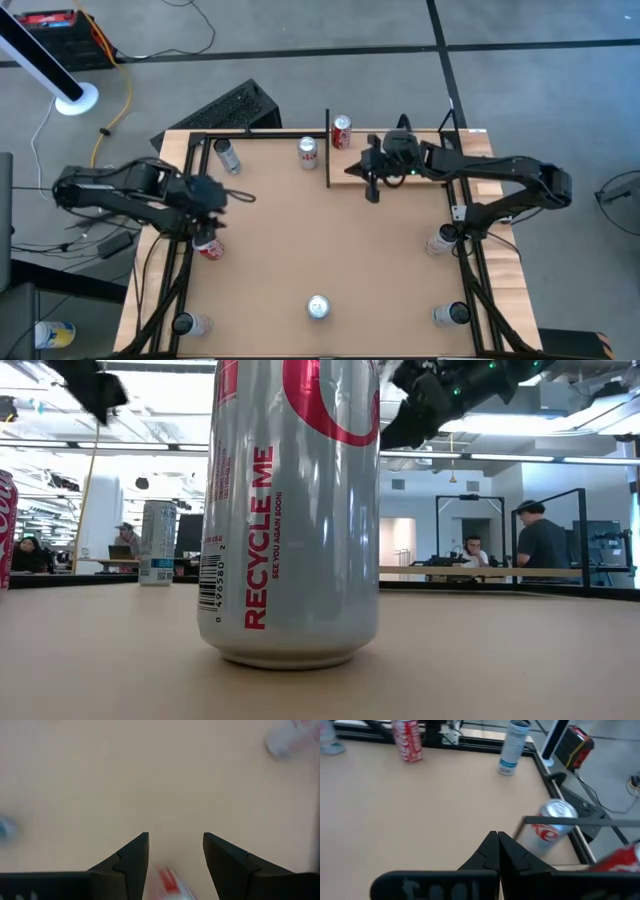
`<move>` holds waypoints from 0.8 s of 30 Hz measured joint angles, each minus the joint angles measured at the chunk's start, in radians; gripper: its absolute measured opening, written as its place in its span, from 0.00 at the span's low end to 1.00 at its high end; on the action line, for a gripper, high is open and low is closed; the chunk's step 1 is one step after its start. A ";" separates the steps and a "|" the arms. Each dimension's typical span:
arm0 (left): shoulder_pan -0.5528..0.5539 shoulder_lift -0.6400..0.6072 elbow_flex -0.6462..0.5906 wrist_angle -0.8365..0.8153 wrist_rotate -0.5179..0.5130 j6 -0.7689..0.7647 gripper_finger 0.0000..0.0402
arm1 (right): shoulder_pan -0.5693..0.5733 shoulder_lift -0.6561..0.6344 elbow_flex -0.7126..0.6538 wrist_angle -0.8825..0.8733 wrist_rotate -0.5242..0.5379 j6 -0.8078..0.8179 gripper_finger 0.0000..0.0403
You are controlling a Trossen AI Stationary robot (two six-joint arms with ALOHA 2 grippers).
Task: Place canned beverage on shelf
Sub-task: Put the red soda can on the shelf aligned with the other red soda can
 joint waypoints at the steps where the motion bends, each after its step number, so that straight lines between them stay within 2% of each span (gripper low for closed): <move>1: -0.017 0.001 0.002 -0.033 0.021 -0.031 0.43 | 0.012 0.002 0.000 0.003 0.000 -0.005 0.04; 4: -0.072 0.001 -0.020 -0.096 0.021 -0.063 0.43 | 0.044 0.009 0.000 -0.002 0.000 -0.025 0.04; 12: -0.137 0.020 -0.080 -0.098 -0.096 -0.065 0.45 | 0.087 0.000 -0.001 0.001 0.004 -0.053 0.04; 21: -0.137 0.102 -0.082 -0.128 -0.104 -0.082 0.66 | 0.071 0.000 -0.001 0.001 0.004 -0.053 0.04; 24: -0.137 0.134 -0.081 -0.150 -0.066 -0.113 0.73 | 0.071 0.000 -0.001 0.002 0.004 -0.053 0.04</move>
